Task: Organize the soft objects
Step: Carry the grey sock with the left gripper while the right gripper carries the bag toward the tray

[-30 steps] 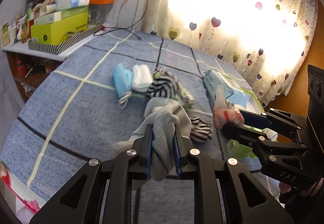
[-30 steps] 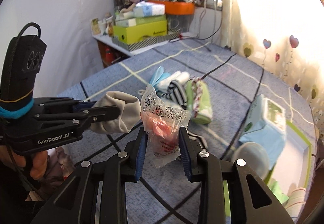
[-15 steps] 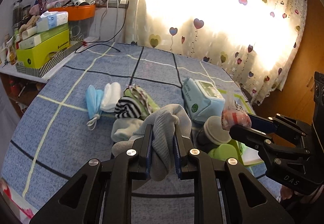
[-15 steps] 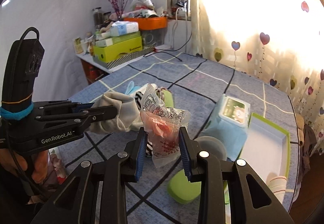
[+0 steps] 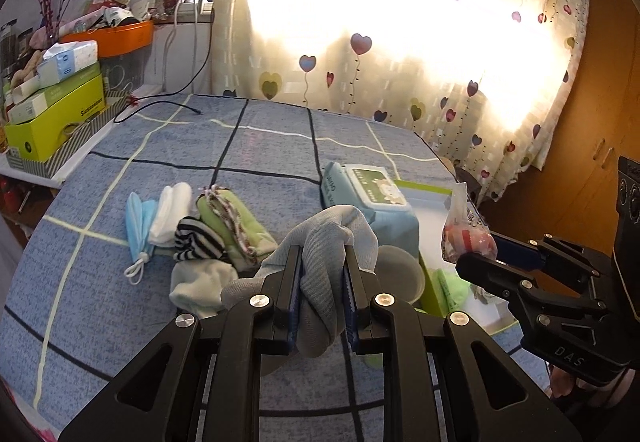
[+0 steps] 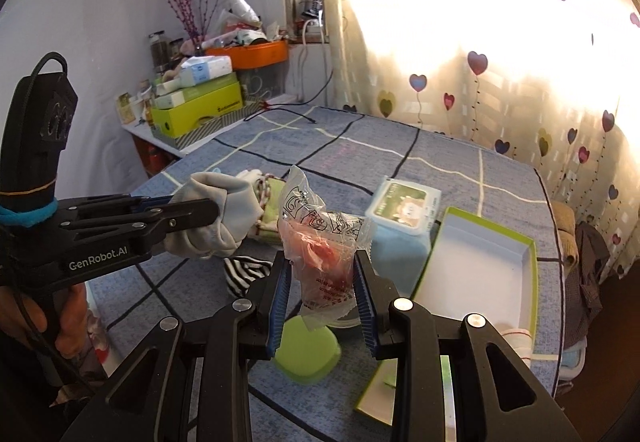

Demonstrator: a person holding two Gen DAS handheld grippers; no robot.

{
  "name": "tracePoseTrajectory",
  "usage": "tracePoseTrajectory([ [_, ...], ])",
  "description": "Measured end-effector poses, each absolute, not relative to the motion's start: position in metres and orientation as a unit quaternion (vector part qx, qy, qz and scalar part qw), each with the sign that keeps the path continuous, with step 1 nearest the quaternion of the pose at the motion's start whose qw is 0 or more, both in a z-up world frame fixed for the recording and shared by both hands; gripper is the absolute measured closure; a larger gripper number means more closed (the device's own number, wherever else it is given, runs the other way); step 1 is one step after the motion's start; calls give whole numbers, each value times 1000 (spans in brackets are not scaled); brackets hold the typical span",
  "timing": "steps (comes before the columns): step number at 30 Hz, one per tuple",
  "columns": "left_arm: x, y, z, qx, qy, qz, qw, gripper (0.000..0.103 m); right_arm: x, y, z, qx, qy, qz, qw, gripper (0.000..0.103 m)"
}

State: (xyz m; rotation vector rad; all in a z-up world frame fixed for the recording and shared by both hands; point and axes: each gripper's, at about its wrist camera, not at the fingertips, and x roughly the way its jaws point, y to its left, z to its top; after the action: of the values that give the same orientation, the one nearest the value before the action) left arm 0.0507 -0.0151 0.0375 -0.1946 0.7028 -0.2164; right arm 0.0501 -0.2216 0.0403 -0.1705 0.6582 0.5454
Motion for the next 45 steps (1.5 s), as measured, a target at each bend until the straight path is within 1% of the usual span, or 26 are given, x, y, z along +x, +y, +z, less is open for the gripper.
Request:
tracePoseTrajectory([
  [21,77,-80,50,-72,349,-165,920,84,59,-291,39,-44,321,197,925,73],
  [31,88,-121,54,-57,356,-203,910,84,67,-336,29,-18,333,151,931,73],
  [45,110,-164,35,-47,393,-229,889,84,81,-359,1,-1,365,139,920,73],
])
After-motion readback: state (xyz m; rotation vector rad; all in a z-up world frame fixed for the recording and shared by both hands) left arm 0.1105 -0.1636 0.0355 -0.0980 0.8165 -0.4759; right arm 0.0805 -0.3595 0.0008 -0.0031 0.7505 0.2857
